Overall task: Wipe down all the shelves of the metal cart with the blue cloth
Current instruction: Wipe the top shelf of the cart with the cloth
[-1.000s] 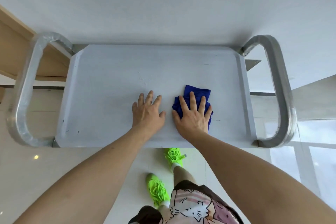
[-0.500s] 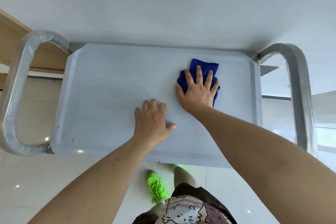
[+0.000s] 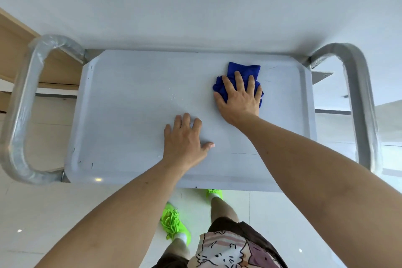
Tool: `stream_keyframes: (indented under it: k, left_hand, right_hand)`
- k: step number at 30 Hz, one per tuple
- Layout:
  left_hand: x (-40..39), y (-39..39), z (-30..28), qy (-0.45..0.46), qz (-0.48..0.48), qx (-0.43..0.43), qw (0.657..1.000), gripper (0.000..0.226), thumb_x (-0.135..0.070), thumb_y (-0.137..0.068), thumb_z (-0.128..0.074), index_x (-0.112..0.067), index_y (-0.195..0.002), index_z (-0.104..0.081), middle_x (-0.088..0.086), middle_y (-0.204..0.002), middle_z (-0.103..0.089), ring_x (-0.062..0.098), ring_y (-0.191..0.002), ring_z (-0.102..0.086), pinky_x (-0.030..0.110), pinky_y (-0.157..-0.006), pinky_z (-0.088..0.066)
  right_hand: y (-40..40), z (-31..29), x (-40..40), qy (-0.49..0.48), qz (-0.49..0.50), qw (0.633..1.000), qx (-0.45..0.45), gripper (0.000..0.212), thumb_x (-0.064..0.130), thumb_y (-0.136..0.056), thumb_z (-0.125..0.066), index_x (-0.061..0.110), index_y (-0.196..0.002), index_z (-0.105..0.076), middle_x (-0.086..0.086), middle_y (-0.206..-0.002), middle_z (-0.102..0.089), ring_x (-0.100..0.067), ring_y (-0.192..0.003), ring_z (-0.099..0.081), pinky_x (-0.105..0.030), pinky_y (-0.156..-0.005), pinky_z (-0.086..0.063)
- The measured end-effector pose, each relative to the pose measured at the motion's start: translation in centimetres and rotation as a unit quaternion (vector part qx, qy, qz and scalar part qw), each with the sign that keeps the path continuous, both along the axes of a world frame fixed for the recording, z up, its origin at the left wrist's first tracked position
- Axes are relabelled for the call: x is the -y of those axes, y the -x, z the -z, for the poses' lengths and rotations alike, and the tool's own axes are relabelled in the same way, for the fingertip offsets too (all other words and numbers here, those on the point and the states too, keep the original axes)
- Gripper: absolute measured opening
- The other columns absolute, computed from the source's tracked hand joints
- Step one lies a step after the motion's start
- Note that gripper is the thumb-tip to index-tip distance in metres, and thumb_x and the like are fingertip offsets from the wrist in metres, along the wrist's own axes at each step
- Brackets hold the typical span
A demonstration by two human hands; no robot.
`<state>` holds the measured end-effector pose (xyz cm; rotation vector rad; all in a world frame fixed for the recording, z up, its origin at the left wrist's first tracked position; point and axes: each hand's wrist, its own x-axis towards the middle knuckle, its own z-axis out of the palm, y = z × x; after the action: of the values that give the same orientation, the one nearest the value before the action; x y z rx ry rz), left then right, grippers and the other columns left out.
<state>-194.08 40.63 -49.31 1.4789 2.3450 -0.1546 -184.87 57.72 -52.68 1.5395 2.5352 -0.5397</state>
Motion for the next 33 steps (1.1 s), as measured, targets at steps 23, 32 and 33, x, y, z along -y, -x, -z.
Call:
stream_keyframes:
  k: [23,32,33]
  left_hand:
    - [8.2,6.0,-3.2,0.050,0.002,0.097,0.994,0.085,-0.061,-0.088,-0.050,-0.026,-0.155,-0.012,0.003,-0.165,0.003,0.030,-0.151,0.007,0.051,-0.121,-0.012]
    - [8.8,9.9,-2.8,0.035,-0.022,0.082,0.996,0.076,-0.060,-0.091,-0.045,-0.027,-0.154,-0.017,0.005,-0.165,-0.003,0.030,-0.151,0.001,0.055,-0.119,-0.015]
    - [8.3,10.3,-2.5,0.034,-0.026,0.077,0.996,0.076,-0.060,-0.091,-0.044,-0.028,-0.154,-0.016,0.005,-0.165,-0.002,0.030,-0.151,0.001,0.055,-0.119,-0.015]
  right_hand:
    - [-1.9,-2.0,26.6,0.055,0.060,0.996,0.019,0.073,0.070,-0.095,-0.019,0.034,-0.159,-0.013,0.000,-0.169,0.005,-0.037,-0.151,0.016,-0.058,-0.117,0.014]
    - [0.1,-1.3,26.4,0.045,0.026,0.998,0.031,0.070,0.071,-0.094,-0.016,0.042,-0.157,-0.012,0.005,-0.169,0.001,-0.035,-0.151,0.018,-0.060,-0.117,0.013]
    - [0.3,-1.2,25.7,0.041,0.021,0.999,0.028,0.071,0.073,-0.093,-0.014,0.042,-0.157,-0.013,0.005,-0.169,0.001,-0.035,-0.151,0.018,-0.059,-0.117,0.014]
